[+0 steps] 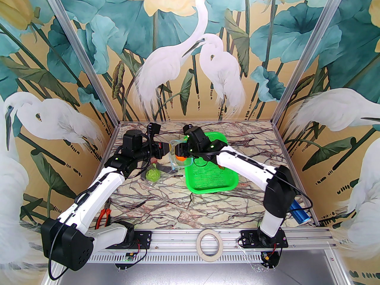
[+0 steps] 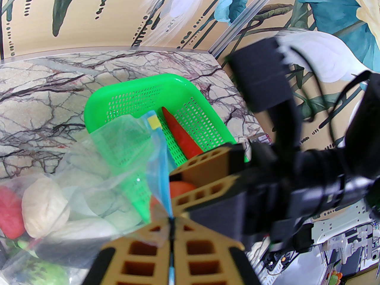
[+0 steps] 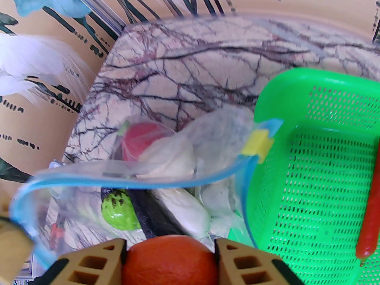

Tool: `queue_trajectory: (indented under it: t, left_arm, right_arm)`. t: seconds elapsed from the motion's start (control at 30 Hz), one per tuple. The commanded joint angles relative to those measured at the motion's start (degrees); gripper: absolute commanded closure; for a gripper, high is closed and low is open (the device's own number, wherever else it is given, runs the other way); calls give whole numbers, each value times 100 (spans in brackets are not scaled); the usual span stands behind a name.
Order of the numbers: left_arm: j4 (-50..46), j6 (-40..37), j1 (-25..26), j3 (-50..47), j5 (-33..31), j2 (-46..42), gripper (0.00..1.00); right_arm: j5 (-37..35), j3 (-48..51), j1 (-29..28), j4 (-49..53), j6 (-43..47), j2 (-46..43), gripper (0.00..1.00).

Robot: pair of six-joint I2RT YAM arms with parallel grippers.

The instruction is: Place the food in the zip-top bag and seal the zipper

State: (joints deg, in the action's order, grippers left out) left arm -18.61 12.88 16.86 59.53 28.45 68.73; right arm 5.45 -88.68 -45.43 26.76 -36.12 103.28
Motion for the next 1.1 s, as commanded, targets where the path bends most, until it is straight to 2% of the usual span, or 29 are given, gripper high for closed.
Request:
queue_trajectory:
  t: [0.0,0.23,0.5,0.8,0.93,1.07]
  left_arm:
    - [7,37,-44,165,28,-44,91]
    - [46,30,-51,134,38,-62,91]
    - [24,19,-43,155,48,-79,91]
    - [-2,0,-44,156,22,-158,91]
    - [-37,-22,-51,151,21,-177,91]
    - [-37,-27,-55,121,-19,-193,91]
  right_arm:
    - [93,-221,-36,-72,-132,71,54]
    - [1,-255,-36,25,-64,30,38]
    - [-346,-250,-23,296,125,-295,35]
    - [-1875,-21,168,1569,583,-895,35]
    - [-2428,70,398,2345,540,-768,35]
    - [-2763,32,658,2820,499,-276,35]
